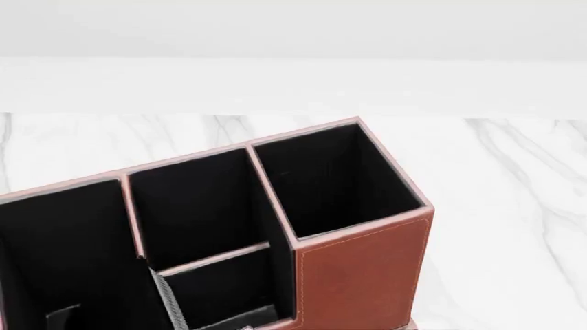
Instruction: Pick up the book and place it in the front compartment of the caddy.
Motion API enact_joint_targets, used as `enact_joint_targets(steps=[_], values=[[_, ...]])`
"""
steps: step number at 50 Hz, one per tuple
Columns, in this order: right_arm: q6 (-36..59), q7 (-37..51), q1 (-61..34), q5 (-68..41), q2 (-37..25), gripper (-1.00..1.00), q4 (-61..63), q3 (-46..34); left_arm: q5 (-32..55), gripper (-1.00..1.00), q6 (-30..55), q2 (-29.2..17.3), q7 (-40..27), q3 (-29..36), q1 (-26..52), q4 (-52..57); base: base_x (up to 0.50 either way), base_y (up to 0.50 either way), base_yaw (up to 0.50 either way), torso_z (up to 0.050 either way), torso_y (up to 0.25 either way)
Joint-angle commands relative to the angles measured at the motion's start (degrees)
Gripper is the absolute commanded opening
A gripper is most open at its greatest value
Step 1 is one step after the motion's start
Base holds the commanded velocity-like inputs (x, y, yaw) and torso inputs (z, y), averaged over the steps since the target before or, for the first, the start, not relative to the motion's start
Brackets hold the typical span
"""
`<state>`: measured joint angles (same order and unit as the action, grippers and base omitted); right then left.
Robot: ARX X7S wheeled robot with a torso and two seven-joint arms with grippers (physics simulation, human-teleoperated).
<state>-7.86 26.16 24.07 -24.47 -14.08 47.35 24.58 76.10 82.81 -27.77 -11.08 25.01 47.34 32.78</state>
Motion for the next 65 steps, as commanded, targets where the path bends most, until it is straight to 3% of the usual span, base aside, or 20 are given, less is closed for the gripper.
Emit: enact_joint_targets(steps=[1,2,4,8,11,17,23,27,33,35,37,39,45,52,65], values=[[-0.24,-0.02,-0.01,0.37,-0.11,1.0,-0.48,-0.59,8.43,-1.0,-0.33,-4.27,2.4,-10.99,9.59,1.5,0.0,0.0,0.0,0.0,0.0],[-0.21,0.0,-0.01,0.39,-0.13,1.0,-0.48,-0.63,3.97,-1.0,-2.54,-4.81,4.94,-10.74,9.72,3.2,0.0,0.0,0.0,0.0,0.0],[-0.2,0.04,0.04,0.48,-0.17,1.0,-0.44,-0.71,3.87,-1.0,-2.22,-4.96,4.36,-10.61,11.05,2.34,0.0,0.0,0.0,0.0,0.0],[-0.12,0.11,-0.08,0.67,-0.27,1.0,-0.52,-0.97,-1.88,-1.0,-5.44,-6.48,9.54,-9.01,12.59,5.58,0.0,0.0,0.0,0.0,0.0],[0.07,0.14,-0.24,0.77,-0.46,1.0,-0.54,-1.21,-13.53,-1.0,-11.95,-8.13,14.56,-4.93,13.12,7.49,0.0,0.0,0.0,0.0,0.0],[-0.53,0.13,0.35,0.27,-0.46,1.0,-0.56,-0.63,-12.31,-1.0,-8.5,-7.75,14.55,-4.14,19.39,5.06,0.0,0.0,0.0,0.0,0.002],[0.06,0.45,-0.35,0.6,-0.85,1.0,-0.54,-1.14,-7.84,-1.0,-3.34,-5.28,13.26,-6.77,30.57,-2.03,0.0,0.0,0.0,0.0,0.002],[0.25,0.64,-0.78,0.51,-1.07,1.0,-0.86,-1.21,-11.64,-1.0,-3.36,-5.48,16.44,-2.72,36.64,-4.69,0.0,0.0,0.0,0.0,0.0],[0.69,0.85,-1.28,0.83,-1.41,1.0,-0.84,-1.67,-22.1,-1.0,-10.06,-6.21,26.43,7.55,44.32,-9.53,0.0,0.0,0.0,0.0,0.002],[0.53,0.84,-1.17,0.76,-1.4,1.0,-0.87,-1.59,-22.73,-1.0,-10.9,-5.67,28.09,8.27,45.75,-11.27,0.0,0.0,0.0,0.0,0.0],[0.31,0.81,-1.03,0.55,-1.4,1.0,-0.89,-1.44,-26.77,-1.0,-17.44,-6.2,32.06,10.3,46.01,-12.24,0.0,0.0,0.0,0.0,0.005],[0.28,0.84,-1.01,0.54,-1.43,1.0,-0.9,-1.45,-26.87,-1.0,-17.6,-6.22,32.16,10.4,46.01,-12.36,0.0,0.0,0.0,0.0,0.0],[-0.46,0.84,-0.45,0.62,-1.04,1.0,-0.71,-1.46,-29.79,-1.0,-18.77,-5.04,42.0,17.48,51.48,-19.58,0.0,0.0,0.0,0.0,0.0],[-0.62,0.88,-0.59,1.53,-0.74,1.0,-1.05,-2.4,-30.99,-1.0,-19.81,-4.59,48.43,21.57,54.04,-23.19,0.0,0.0,0.0,0.0,0.001],[-1.62,0.71,0.31,2.47,-0.3,1.0,-1.17,-3.11,-34.81,-1.0,-20.96,-0.55,49.98,25.72,55.02,-33.28,0.0,0.0,0.0,0.0,0.002]])
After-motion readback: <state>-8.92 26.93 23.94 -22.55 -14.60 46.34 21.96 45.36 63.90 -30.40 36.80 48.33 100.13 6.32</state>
